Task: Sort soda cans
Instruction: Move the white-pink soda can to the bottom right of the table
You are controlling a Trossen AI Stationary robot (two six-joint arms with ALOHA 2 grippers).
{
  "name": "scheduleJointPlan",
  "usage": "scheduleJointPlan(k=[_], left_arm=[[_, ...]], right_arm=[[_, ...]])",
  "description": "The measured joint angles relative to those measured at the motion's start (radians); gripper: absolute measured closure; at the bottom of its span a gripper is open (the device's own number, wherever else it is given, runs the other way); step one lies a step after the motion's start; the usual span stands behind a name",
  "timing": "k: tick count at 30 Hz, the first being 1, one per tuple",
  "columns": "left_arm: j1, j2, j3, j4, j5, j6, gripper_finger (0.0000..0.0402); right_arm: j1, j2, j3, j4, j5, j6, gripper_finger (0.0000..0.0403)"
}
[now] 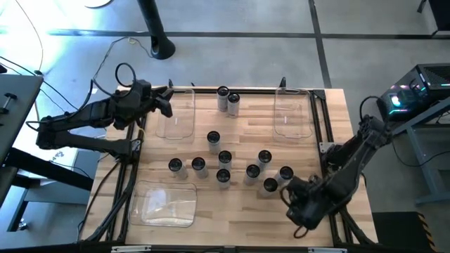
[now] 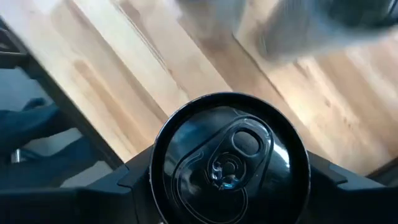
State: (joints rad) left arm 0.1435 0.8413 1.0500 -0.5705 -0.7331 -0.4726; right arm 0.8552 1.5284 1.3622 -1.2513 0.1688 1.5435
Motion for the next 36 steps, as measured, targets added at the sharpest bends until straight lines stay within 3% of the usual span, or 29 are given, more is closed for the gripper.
scheduleJointPlan(k=[7, 17, 29, 36], left_arm=[[0.027, 0.000, 0.000, 0.012, 0.050, 0.006, 0.0250], [0.028, 0.000, 0.000, 0.071, 0.062, 0.052, 0.0250], [0.027, -0.003, 0.001, 0.128, 0.058, 0.111, 0.0250], [0.027, -0.003, 0.001, 0.128, 0.053, 0.111, 0.0250]], right_arm=[[0.075, -0.056, -0.138, 0.023, 0.150, 0.275, 0.0163], [0.110, -0.062, -0.252, 0.013, 0.371, 0.393, 0.0163], [0.111, -0.065, -0.322, 0.099, 0.399, 0.296, 0.0163], [0.109, -0.063, -0.280, 0.104, 0.306, 0.209, 0.0105]])
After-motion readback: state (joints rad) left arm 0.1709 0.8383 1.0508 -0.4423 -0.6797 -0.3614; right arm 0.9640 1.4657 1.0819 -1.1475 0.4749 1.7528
